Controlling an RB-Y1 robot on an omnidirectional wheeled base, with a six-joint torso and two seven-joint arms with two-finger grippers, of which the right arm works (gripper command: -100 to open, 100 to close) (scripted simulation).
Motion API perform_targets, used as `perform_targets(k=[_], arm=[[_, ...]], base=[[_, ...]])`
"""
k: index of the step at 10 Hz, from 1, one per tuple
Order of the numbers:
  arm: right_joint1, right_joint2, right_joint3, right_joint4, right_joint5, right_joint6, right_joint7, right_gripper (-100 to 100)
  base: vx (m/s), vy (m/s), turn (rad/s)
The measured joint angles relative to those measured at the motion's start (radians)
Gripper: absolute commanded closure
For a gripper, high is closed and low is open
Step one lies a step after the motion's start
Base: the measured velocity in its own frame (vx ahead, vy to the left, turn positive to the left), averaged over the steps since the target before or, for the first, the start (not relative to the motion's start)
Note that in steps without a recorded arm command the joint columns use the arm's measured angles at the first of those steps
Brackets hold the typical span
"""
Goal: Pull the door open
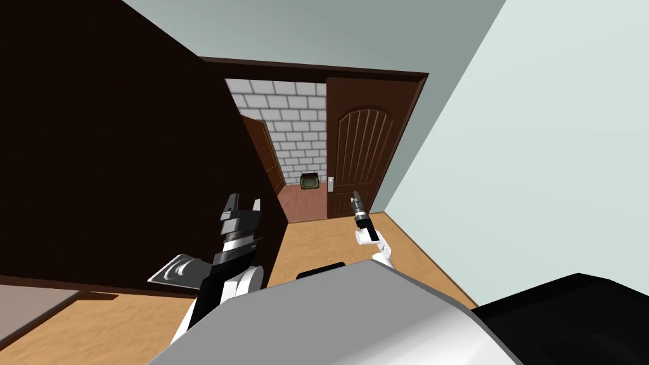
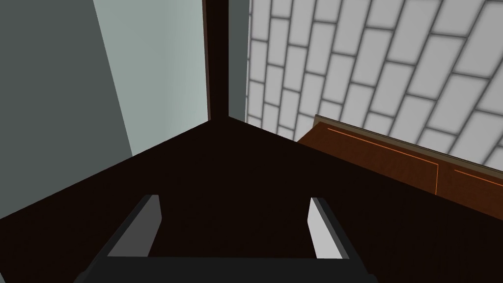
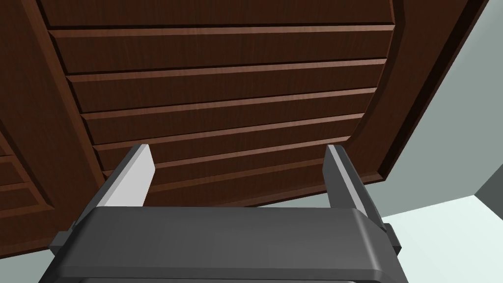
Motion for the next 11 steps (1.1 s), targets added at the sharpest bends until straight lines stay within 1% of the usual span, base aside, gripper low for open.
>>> perform_targets(k=[2,5,6,9,11], arm=[[-0.020,0.004,0.000,0.035,0.004,0.010,0.000,-100],[-0.059,-0.001,-0.005,0.112,0.005,0.011,-0.008,-100],[-0.073,0.000,-0.006,0.130,0.006,0.018,-0.009,-100],[-0.100,0.003,-0.008,0.185,0.010,0.028,-0.013,-100],[-0.129,0.004,-0.011,0.231,0.012,0.033,-0.015,-100]], base=[[0.107,-0.003,0.015],[0.102,-0.003,0.013],[0.091,-0.018,0.016],[0.102,-0.003,0.015],[0.104,0.005,0.017]])
